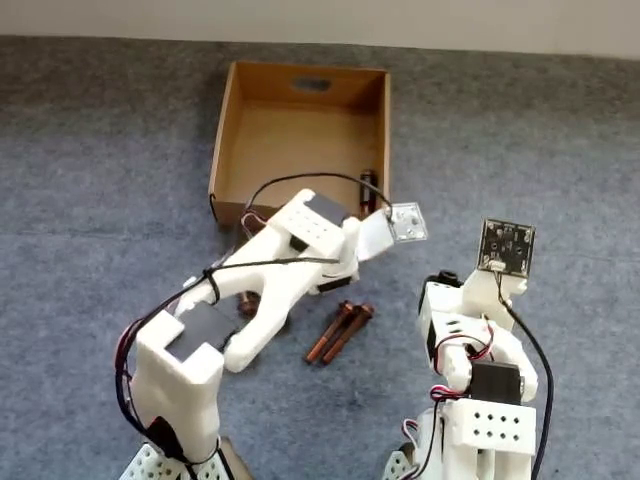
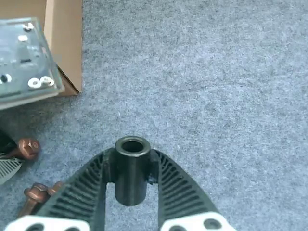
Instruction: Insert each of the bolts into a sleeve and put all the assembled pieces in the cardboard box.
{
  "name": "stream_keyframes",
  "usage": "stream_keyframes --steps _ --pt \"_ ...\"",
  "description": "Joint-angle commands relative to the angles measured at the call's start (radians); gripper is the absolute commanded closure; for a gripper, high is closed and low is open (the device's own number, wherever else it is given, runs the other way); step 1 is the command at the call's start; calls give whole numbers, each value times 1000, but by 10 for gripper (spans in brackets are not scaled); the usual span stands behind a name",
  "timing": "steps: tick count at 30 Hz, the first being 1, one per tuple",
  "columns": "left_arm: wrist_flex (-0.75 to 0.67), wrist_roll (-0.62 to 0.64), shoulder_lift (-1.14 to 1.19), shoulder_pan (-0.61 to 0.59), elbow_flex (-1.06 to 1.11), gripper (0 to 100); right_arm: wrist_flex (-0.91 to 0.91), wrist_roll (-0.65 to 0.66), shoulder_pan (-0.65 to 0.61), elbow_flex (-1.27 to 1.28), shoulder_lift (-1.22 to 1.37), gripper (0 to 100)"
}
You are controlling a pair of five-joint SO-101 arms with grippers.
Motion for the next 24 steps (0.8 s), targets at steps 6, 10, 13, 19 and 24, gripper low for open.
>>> stream_keyframes --steps 6,10,13,19,24 --pt "-129 103 -25 -24 81 916 4 -3 7 -7 -15 993" --pt "-129 101 -31 -28 79 857 4 -3 7 -7 -15 993" --pt "-149 101 -25 -24 79 867 4 -3 7 -7 -15 993" --pt "-215 104 -22 -27 87 867 4 -3 7 -7 -15 993" --pt "-215 106 -22 -19 85 880 4 -3 7 -7 -15 993"
